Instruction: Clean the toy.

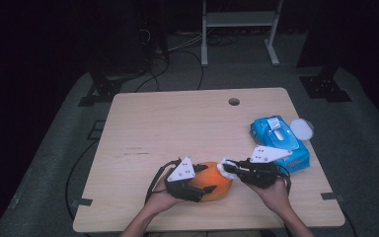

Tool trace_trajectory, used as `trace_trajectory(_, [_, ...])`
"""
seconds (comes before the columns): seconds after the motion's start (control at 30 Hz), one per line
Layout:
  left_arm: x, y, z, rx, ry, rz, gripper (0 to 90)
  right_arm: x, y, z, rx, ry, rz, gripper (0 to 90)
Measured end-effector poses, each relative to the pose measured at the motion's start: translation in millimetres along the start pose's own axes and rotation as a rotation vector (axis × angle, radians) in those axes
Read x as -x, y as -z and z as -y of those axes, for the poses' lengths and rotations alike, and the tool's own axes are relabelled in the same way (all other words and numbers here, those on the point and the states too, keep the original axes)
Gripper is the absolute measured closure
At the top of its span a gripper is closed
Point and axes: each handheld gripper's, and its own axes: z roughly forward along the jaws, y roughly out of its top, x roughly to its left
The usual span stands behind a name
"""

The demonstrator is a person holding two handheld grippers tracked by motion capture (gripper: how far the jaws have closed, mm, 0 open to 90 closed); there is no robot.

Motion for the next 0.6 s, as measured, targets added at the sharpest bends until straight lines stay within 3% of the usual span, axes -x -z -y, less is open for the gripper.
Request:
trace_trajectory(0.03, [-3.6,5.6,-2.5,0.031,0.026,-0.001,25.4,-1.4,-4.6,5.9,-0.026,-0.010,-0.033,81.1])
trace_trajectory(0.17, [-8.0,6.3,0.7,0.016,0.051,-0.036,24.3,-5.8,-5.3,7.7,-0.046,-0.012,-0.078,81.1])
trace_trajectory(0.27, [-9.7,3.0,7.9,0.008,0.081,0.000,30.5,-6.8,-0.3,3.4,-0.028,-0.013,-0.088,81.0])
trace_trajectory(0.37, [-7.5,3.0,7.6,-0.013,0.071,0.038,32.0,3.3,3.0,2.5,-0.008,-0.049,-0.065,81.1])
trace_trajectory(0.4, [-6.7,3.2,7.5,-0.025,0.064,0.068,32.0,3.3,3.0,2.5,-0.008,-0.049,-0.065,81.1])
trace_trajectory(0.53, [-7.5,7.5,4.9,-0.025,0.074,0.148,29.6,2.3,-5.0,9.6,-0.066,-0.047,-0.083,81.0])
trace_trajectory(0.57, [-8.2,9.4,3.6,-0.010,0.082,0.157,24.9,-2.4,-8.9,13.6,-0.096,-0.031,-0.113,81.1])
trace_trajectory(0.6, [-8.6,10.7,2.1,-0.002,0.086,0.149,24.9,-2.4,-8.9,13.6,-0.096,-0.031,-0.113,81.1])
